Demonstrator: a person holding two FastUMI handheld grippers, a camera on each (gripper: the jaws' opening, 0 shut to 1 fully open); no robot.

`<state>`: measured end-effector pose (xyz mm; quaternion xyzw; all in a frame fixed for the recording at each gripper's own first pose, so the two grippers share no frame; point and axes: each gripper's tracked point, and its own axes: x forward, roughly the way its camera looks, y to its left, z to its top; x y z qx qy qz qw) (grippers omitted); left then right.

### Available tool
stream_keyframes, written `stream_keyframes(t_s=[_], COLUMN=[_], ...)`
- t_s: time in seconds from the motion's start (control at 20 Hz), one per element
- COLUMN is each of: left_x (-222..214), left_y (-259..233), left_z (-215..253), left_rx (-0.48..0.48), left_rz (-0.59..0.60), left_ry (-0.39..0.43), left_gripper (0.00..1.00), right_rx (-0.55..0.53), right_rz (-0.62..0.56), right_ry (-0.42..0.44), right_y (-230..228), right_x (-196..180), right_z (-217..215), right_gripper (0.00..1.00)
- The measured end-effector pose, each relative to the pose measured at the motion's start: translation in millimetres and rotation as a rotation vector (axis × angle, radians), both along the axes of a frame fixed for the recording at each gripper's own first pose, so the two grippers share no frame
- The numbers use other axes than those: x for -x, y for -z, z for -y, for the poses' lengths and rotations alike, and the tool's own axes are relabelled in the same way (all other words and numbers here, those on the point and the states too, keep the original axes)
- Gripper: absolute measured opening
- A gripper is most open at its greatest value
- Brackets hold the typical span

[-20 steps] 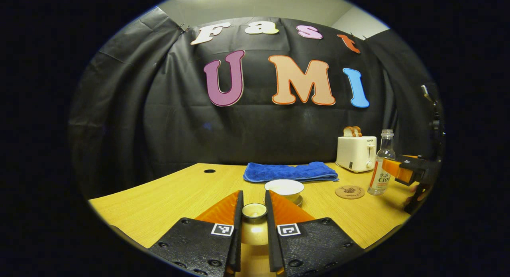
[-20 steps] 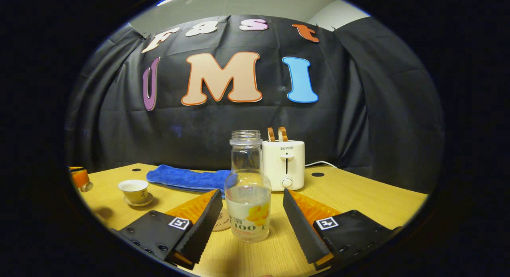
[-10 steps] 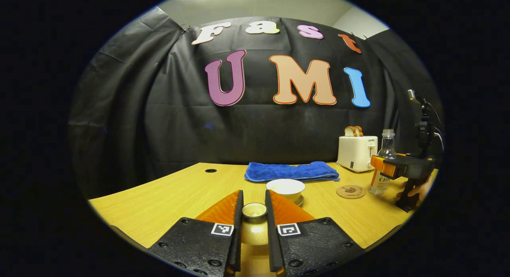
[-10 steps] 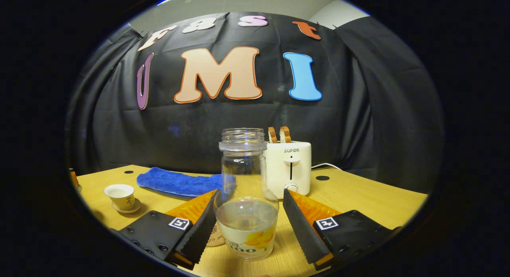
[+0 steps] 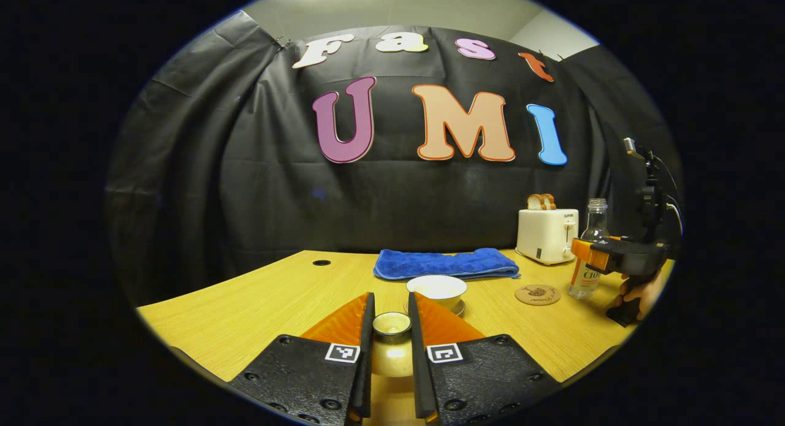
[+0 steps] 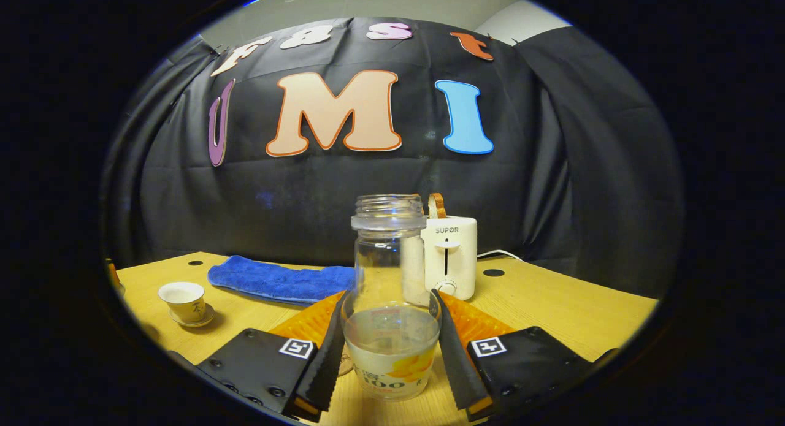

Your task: Open the teacup lid with one hand, grasp the water bottle and pour water into the teacup with the other hand; after pouring, place the water bottle on the coaster and then close the teacup lid.

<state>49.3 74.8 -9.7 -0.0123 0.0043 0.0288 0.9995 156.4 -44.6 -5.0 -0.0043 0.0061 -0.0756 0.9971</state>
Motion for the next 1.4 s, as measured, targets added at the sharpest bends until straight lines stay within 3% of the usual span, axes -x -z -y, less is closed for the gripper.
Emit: stream_keyframes(t_s=[0.3,0.45,0.55,0.8,1.05,1.4], left_x=[-1.8,-3.7,-3.5,-2.8,-4.9,-5.3], left_y=[-0.3,0.0,1.3,2.4,3.6,4.3], left_z=[-2.2,-9.1,-18.3,-51.0,-64.7,-78.0], left_rx=[-0.002,-0.004,-0.003,-0.003,-0.002,0.002], left_rz=[0.004,0.004,0.003,0.0,0.0,-0.002], left_ry=[-0.003,-0.01,-0.019,-0.06,-0.059,-0.072], left_gripper=[0.25,0.25,0.25,0.25,0.25,0.25], right_rx=[-0.003,0.01,0.074,0.433,0.829,1.138], right_rz=[0.003,0.006,0.002,-0.122,-0.14,-0.176], right_ry=[0.013,-0.066,-0.106,-0.136,-0.176,-0.259], right_y=[-0.3,0.0,-1.5,6.1,11.5,36.8], right_x=[21.8,44.7,45.3,15.3,-1.2,-19.0], right_z=[-25.7,-79.2,-109.2,-149.3,-176.9,-205.4], right_gripper=[0.78,0.78,0.75,0.76,0.77,0.77])
